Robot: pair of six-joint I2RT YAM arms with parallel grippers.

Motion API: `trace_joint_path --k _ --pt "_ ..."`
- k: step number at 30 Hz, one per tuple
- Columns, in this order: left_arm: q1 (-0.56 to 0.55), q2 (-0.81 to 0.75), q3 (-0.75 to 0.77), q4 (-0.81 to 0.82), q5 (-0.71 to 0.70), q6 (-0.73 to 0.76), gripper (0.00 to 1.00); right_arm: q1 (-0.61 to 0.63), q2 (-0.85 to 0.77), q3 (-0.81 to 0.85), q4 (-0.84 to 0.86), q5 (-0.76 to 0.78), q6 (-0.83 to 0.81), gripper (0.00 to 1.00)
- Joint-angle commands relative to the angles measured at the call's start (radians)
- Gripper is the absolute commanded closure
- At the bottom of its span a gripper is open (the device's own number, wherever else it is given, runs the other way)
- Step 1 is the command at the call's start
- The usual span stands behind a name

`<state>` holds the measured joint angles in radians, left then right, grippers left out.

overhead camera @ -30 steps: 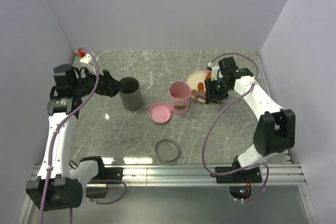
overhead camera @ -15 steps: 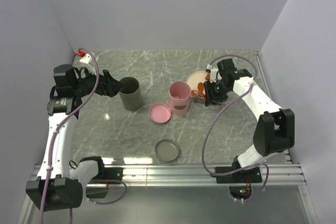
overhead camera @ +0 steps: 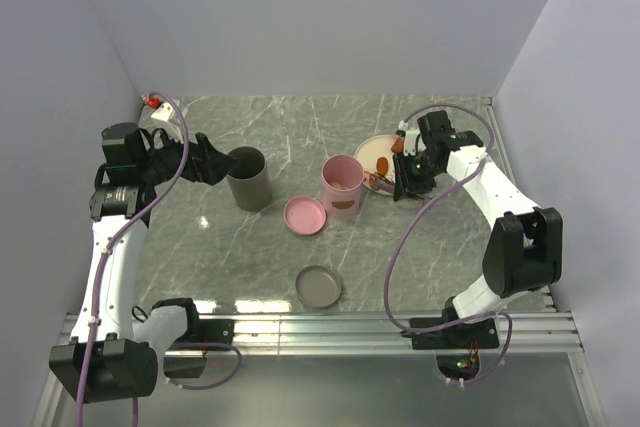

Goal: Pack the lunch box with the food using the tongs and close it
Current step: Pick up the fake food from the plate.

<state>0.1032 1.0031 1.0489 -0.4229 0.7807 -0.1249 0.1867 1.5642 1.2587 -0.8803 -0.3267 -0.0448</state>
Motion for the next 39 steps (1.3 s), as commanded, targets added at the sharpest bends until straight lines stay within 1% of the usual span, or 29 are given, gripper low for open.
trace_joint_path --k 1,5,7,8,14,22,26,30,39 --pt "0.0 -0.017 -0.009 0.036 0.002 -0.004 0.01 -0.01 -0.035 0.036 0.001 -0.023 0.003 0.62" --pt "0.001 -0.015 -0.001 0.032 0.002 -0.001 0.01 -0.027 -0.049 0.022 0.007 -0.026 0.003 0.69" --pt "0.001 -0.014 0.003 0.029 0.002 -0.002 0.01 -0.039 -0.05 0.021 0.007 -0.035 0.003 0.69" --pt "0.001 -0.012 0.003 0.029 0.002 -0.002 0.01 -0.044 -0.049 0.024 0.007 -0.038 0.003 0.71" --pt "0.003 -0.021 0.0 0.016 -0.009 0.008 0.01 -0.084 -0.056 0.03 0.006 -0.063 -0.004 0.76" --pt "0.001 -0.027 -0.001 -0.002 -0.017 0.031 0.01 -0.141 -0.096 0.047 -0.028 -0.1 -0.021 0.76" --pt "0.003 -0.014 0.005 -0.028 0.006 0.036 0.01 -0.179 -0.121 0.086 -0.072 -0.112 -0.047 0.76" --pt "0.0 0.015 0.031 -0.059 0.037 0.037 0.01 -0.181 -0.154 0.128 -0.118 -0.13 -0.09 0.76" --pt "0.003 0.011 0.025 -0.057 0.037 0.031 0.01 -0.182 -0.253 0.234 -0.244 -0.196 -0.164 0.76"
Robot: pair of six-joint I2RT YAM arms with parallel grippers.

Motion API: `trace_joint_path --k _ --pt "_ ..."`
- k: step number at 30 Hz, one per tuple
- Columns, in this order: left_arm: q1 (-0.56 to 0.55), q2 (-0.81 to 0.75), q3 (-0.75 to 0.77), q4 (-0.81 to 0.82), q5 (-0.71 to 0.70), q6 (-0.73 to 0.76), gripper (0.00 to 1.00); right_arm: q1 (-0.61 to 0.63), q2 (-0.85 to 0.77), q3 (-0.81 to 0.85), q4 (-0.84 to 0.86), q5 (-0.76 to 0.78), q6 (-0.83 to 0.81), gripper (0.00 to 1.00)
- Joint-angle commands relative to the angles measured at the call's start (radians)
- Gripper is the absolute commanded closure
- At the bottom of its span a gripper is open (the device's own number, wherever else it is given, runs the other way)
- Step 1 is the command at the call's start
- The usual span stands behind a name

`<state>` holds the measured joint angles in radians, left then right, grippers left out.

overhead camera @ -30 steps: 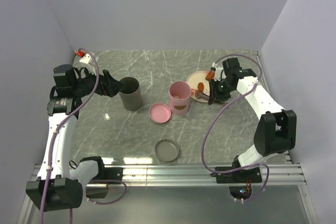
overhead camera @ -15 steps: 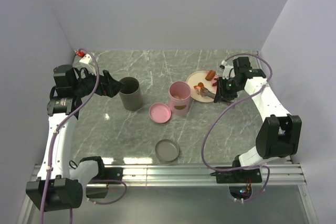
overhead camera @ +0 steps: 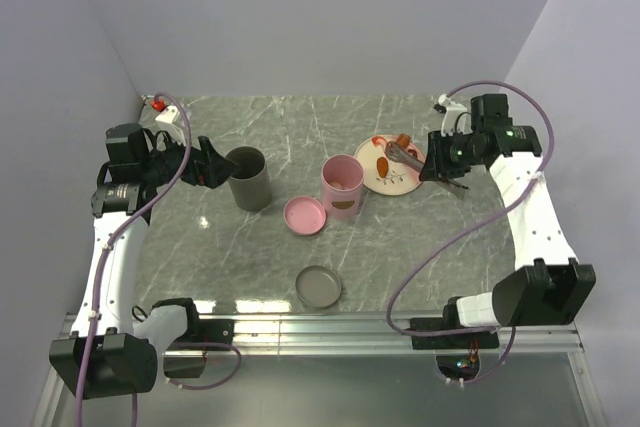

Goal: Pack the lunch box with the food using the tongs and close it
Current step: Pick up the fake food from the plate, then place the fake food in the packing box.

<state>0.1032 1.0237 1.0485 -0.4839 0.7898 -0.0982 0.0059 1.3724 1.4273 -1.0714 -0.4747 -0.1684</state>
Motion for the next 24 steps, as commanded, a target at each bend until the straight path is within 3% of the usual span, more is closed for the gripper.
trace_joint_path --k 1,10,24 --pt "0.001 -0.01 0.025 0.004 0.026 0.003 0.01 0.0 -0.067 0.076 -0.061 -0.054 -0.052 0.76" --pt "0.001 -0.011 0.03 -0.007 0.025 0.006 0.01 0.028 -0.102 0.102 -0.139 -0.116 -0.1 0.76" --pt "0.001 -0.008 0.03 -0.032 0.026 0.02 0.01 0.235 -0.104 0.079 -0.111 -0.021 -0.082 0.75"
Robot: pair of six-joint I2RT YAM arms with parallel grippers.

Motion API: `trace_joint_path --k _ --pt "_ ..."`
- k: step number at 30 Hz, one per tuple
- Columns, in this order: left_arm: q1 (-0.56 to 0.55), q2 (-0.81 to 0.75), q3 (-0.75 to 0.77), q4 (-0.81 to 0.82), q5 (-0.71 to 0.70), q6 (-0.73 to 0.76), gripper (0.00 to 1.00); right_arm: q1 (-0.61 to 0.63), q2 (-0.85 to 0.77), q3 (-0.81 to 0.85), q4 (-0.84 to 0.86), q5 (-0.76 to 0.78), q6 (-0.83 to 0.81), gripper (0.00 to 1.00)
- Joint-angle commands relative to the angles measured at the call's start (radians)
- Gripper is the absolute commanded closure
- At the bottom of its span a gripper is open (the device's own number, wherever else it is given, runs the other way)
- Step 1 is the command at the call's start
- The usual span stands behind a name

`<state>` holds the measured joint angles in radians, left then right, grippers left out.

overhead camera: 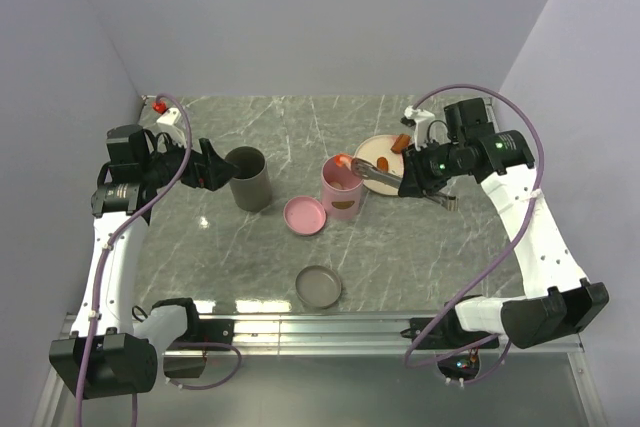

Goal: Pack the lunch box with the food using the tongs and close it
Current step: Place the fake food in the packing box.

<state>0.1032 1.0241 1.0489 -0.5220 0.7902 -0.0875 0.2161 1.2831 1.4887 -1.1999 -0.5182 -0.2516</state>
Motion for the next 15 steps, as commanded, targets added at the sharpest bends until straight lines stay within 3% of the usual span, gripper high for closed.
trace_joint_path --k 1,15 --pt "0.001 -0.009 0.03 0.008 0.03 0.008 0.01 0.035 -0.014 0.015 0.017 0.026 0.0 0.75" --pt "0.001 0.022 0.048 -0.006 0.032 0.015 0.01 0.072 0.021 0.027 0.034 0.058 0.017 0.73"
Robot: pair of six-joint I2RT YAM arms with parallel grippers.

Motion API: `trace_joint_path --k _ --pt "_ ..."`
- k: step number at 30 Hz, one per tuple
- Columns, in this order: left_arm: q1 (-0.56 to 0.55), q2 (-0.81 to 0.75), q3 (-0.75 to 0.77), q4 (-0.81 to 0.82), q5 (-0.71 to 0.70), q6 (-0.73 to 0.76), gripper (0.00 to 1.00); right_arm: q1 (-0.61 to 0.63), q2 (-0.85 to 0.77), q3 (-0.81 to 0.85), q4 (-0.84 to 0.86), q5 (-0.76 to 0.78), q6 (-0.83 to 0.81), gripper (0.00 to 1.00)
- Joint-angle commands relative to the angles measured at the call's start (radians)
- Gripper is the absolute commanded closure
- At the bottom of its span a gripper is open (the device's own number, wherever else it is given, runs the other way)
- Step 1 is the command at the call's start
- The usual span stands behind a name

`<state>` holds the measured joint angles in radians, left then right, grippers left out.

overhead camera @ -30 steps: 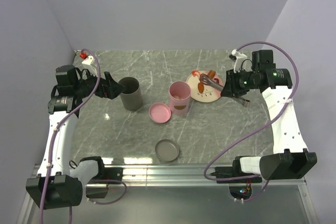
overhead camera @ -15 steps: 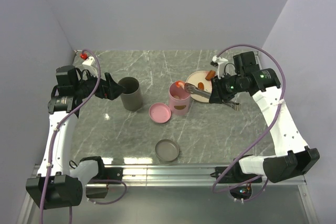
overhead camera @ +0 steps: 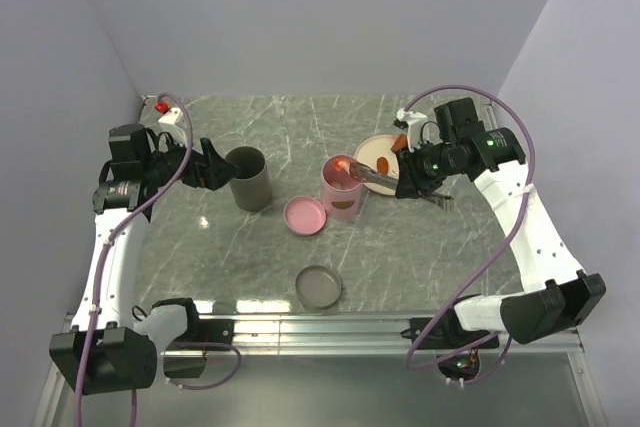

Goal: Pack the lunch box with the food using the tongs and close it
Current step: Place the fake food in the packing box.

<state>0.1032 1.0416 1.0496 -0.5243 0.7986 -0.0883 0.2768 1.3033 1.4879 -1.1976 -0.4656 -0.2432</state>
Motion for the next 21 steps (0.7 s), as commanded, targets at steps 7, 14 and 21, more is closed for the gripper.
trace_joint_path --k 7,14,21 --pt "0.0 0.011 0.046 0.006 0.028 0.009 0.01 0.021 0.007 0.032 0.047 0.01 0.022 0.7" --pt "0.0 0.008 0.043 0.009 0.021 0.007 0.01 0.027 0.011 0.035 0.053 0.022 0.03 0.68" --pt "0.001 0.005 0.038 0.012 0.024 0.001 0.01 0.029 0.01 0.048 0.061 0.036 0.041 0.62"
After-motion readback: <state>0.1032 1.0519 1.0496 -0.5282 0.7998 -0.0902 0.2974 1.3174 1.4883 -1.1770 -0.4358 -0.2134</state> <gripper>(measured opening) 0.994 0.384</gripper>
